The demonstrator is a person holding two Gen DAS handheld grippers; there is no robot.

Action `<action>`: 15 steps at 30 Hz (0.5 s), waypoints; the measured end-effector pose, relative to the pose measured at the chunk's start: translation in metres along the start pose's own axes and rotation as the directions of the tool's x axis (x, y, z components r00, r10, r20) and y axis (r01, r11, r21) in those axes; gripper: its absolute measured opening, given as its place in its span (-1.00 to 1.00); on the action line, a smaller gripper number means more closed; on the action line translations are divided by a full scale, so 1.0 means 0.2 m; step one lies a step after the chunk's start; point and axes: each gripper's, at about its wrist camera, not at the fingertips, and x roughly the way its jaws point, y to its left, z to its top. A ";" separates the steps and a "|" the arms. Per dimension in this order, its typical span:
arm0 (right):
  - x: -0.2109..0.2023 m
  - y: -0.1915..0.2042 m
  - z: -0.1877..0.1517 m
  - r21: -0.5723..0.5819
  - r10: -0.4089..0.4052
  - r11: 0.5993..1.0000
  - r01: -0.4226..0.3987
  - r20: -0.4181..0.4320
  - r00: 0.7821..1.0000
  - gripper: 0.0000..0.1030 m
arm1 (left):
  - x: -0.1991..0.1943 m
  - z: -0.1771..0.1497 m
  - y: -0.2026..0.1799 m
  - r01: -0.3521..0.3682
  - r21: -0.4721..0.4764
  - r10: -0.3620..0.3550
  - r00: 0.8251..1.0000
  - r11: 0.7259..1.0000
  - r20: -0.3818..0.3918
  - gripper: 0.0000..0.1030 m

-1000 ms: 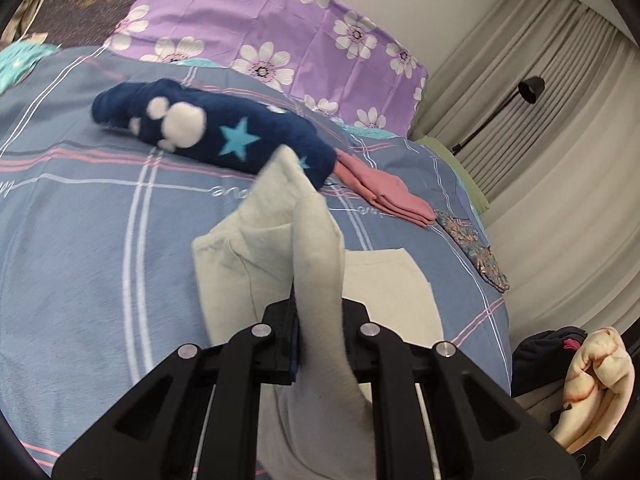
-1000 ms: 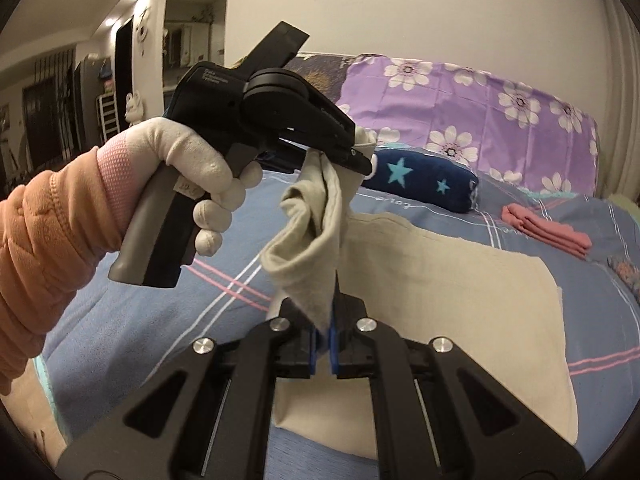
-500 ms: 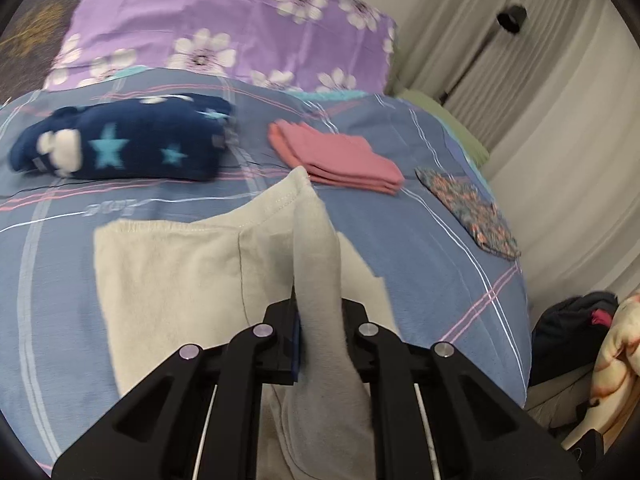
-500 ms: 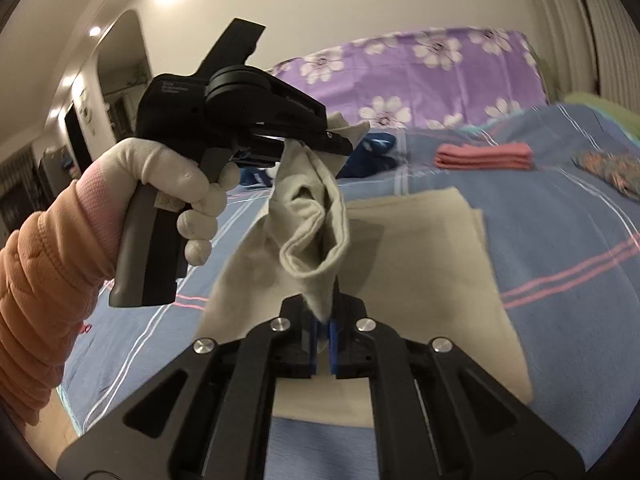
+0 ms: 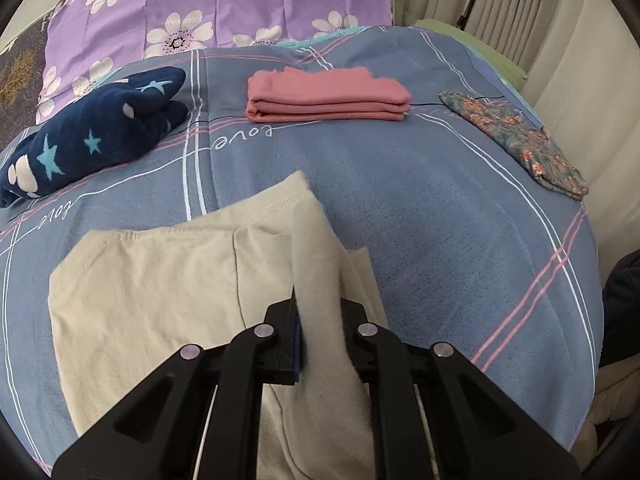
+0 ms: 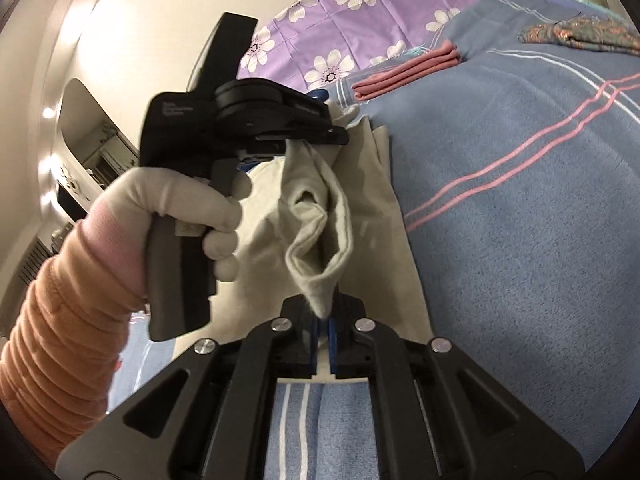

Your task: Fold small clothes

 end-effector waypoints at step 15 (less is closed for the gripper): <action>0.02 -0.05 0.03 0.053 0.057 0.997 -0.056 -0.022 0.998 -0.94 | -0.34 0.03 -0.14 0.018 0.134 -0.035 0.991 0.991 0.130 -0.28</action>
